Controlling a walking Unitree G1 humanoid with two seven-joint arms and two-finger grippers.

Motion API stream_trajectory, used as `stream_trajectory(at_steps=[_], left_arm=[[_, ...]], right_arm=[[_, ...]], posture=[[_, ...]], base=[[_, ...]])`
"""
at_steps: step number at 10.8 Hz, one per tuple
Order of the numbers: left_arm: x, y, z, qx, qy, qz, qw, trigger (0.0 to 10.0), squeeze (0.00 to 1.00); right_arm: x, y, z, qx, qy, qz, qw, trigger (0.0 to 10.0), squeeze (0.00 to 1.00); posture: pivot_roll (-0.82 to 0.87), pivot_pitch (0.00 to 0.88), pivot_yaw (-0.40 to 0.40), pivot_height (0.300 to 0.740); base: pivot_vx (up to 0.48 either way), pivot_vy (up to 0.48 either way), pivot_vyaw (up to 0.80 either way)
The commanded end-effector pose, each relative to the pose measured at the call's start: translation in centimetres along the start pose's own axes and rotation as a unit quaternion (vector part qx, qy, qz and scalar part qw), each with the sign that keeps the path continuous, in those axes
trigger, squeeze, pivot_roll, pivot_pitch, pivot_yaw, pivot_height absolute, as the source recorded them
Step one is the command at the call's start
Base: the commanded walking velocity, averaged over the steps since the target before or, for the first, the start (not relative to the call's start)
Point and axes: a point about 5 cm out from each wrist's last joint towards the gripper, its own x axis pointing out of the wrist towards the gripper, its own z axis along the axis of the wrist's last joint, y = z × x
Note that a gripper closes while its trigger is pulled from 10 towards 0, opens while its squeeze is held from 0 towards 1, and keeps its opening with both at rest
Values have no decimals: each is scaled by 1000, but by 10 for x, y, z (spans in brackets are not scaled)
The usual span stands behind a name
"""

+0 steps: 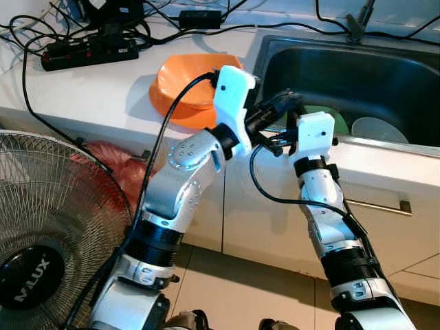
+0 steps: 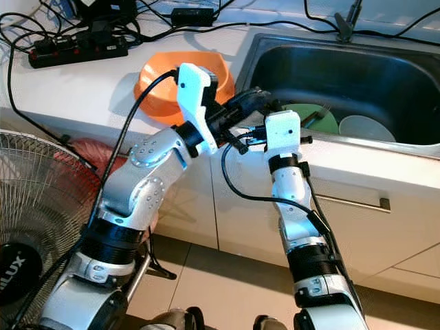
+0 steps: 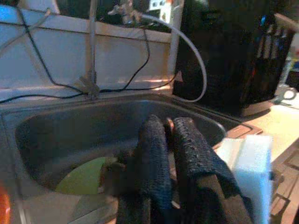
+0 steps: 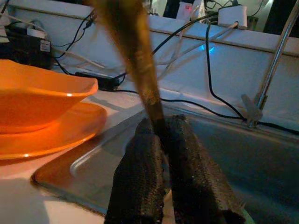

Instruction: Kitchen organization

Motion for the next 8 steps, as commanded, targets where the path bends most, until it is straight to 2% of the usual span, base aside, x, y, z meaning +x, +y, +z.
stream_trajectory(at_steps=[1,6,7,8], left_arm=[[-5,7,-2,9,7,15,1000,10000,1000],[-10,10,3,11,-12,23,1000,10000,1000],[-12,11,5,13,-16,25,999,10000,0],[-15,11,6,11,-22,25,999,10000,0]], right_arm=[[2,-10,0,13,2,-31,999,10000,0],[4,-14,-1,12,8,-43,999,10000,0],[4,-16,-2,13,10,-50,999,10000,0],[7,-20,-2,11,11,-57,998,10000,0]], posture=[[17,113,78,740],[22,118,76,740],[21,118,77,740],[23,119,77,740]], base=[[0,0,0],[0,0,0],[0,0,0],[0,0,0]])
